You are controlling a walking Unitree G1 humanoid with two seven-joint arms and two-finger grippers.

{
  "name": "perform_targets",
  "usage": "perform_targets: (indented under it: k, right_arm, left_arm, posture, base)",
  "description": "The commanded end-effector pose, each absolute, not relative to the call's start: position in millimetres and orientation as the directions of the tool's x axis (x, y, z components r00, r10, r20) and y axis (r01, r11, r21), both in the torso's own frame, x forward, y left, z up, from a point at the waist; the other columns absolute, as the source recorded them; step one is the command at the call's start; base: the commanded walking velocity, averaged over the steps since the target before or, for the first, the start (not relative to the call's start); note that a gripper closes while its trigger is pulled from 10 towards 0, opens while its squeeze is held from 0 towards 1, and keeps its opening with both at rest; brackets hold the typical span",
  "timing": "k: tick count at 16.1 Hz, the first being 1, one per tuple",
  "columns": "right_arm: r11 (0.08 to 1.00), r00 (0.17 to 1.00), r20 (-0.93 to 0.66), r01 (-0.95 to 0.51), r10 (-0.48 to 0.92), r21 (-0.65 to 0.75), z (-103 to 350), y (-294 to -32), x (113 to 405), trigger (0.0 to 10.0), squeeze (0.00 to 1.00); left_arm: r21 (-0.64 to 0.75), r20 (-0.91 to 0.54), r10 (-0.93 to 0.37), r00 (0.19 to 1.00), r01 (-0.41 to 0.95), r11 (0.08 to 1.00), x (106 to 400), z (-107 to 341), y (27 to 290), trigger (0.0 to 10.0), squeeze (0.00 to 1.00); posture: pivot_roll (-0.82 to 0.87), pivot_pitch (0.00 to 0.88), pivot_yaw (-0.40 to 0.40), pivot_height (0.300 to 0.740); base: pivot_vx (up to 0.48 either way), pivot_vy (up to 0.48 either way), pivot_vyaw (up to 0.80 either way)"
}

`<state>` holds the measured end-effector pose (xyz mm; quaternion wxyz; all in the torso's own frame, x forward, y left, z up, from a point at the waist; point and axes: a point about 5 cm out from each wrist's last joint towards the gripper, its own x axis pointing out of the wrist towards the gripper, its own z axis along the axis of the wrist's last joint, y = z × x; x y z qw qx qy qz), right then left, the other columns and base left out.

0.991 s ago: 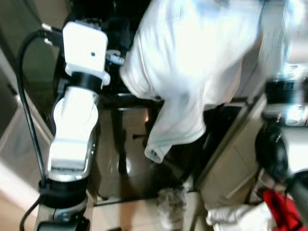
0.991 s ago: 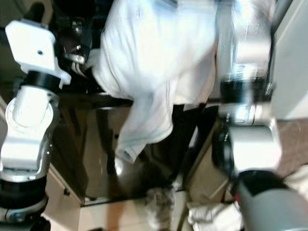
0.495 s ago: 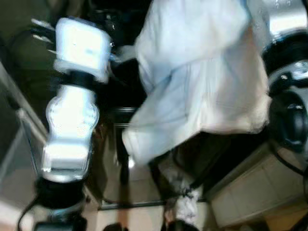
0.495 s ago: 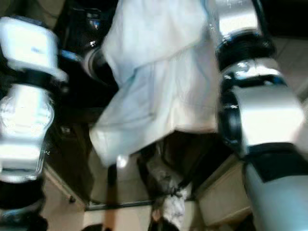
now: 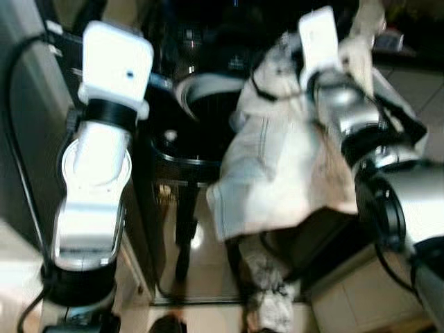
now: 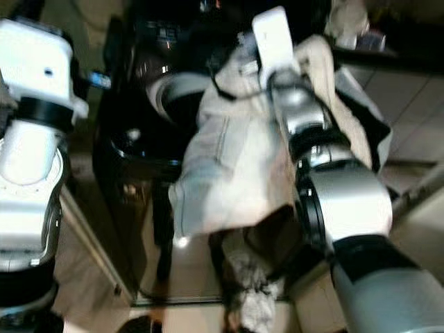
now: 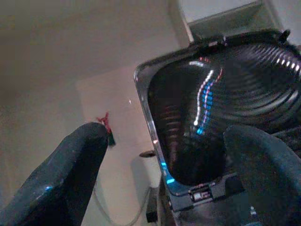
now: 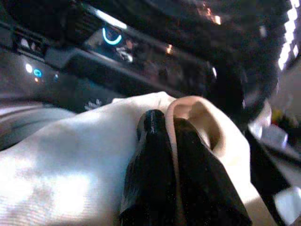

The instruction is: Clothes washing

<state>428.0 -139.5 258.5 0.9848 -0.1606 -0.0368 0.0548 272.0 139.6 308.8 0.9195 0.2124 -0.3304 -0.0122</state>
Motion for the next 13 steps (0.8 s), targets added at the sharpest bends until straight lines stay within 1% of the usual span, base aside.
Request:
perform_targets:
  k: [1, 2, 3, 4, 6, 7, 8, 12, 13]
  right_arm:
    - [0.982, 0.996, -0.068, -0.066, 0.055, -0.176, 232, -148, 426, 10.0, 0.0]
    - [0.991, 0.993, -0.108, -0.053, 0.04, -0.12, 224, -151, 425, 10.0, 0.0]
    - [1.0, 0.984, -0.176, 0.002, 0.002, 0.024, 210, -156, 422, 10.0, 0.0]
    - [0.989, 0.975, -0.221, 0.054, -0.023, 0.135, 201, -160, 420, 10.0, 0.0]
    - [0.984, 0.977, -0.212, 0.073, -0.038, 0.164, 202, -162, 420, 10.0, 0.0]
    - [0.984, 0.977, -0.208, 0.079, -0.044, 0.163, 204, -162, 421, 10.0, 0.84]
    - [0.977, 0.975, -0.216, 0.092, -0.049, 0.192, 203, -162, 420, 10.0, 1.0]
    - [0.962, 0.967, -0.238, 0.144, -0.087, 0.231, 199, -167, 419, 10.0, 1.0]
    - [0.934, 0.974, -0.197, 0.17, -0.112, 0.313, 208, -170, 421, 10.0, 1.0]
  left_arm:
    - [0.42, 0.593, -0.187, 0.783, -0.103, 0.902, 270, 309, 136, 10.0, 0.0]
    - [0.421, 0.591, -0.187, 0.785, -0.102, 0.901, 269, 309, 136, 10.0, 0.0]
    - [0.424, 0.589, -0.188, 0.786, -0.101, 0.9, 269, 309, 136, 10.0, 0.0]
    - [0.428, 0.585, -0.191, 0.789, -0.1, 0.898, 269, 308, 136, 10.0, 0.0]
    - [0.433, 0.58, -0.192, 0.792, -0.1, 0.896, 268, 307, 136, 10.0, 0.0]
    - [0.436, 0.577, -0.194, 0.793, -0.099, 0.894, 268, 307, 136, 10.0, 0.0]
    - [0.439, 0.575, -0.197, 0.794, -0.096, 0.893, 269, 307, 135, 10.0, 0.0]
    - [0.444, 0.57, -0.199, 0.797, -0.096, 0.891, 269, 306, 135, 10.0, 0.0]
    - [0.451, 0.57, -0.195, 0.798, -0.105, 0.886, 269, 305, 136, 10.0, 0.0]
  posture:
    - [0.17, 0.0, -0.065, 0.74]
    - [0.17, 0.0, -0.065, 0.74]
    - [0.17, 0.0, -0.066, 0.74]
    - [0.17, 0.0, -0.065, 0.74]
    - [0.17, 0.0, -0.063, 0.74]
    - [0.17, 0.0, -0.061, 0.74]
    - [0.17, 0.0, -0.061, 0.74]
    - [0.16, 0.0, -0.059, 0.74]
    - [0.17, 0.0, -0.06, 0.74]
  base:
    - [0.0, 0.0, 0.0]
    - [0.0, 0.0, 0.0]
    - [0.0, 0.0, 0.0]
    - [0.0, 0.0, 0.0]
    - [0.0, 0.0, 0.0]
    - [0.0, 0.0, 0.0]
    - [0.0, 0.0, 0.0]
    - [0.0, 0.0, 0.0]
    - [0.0, 0.0, 0.0]
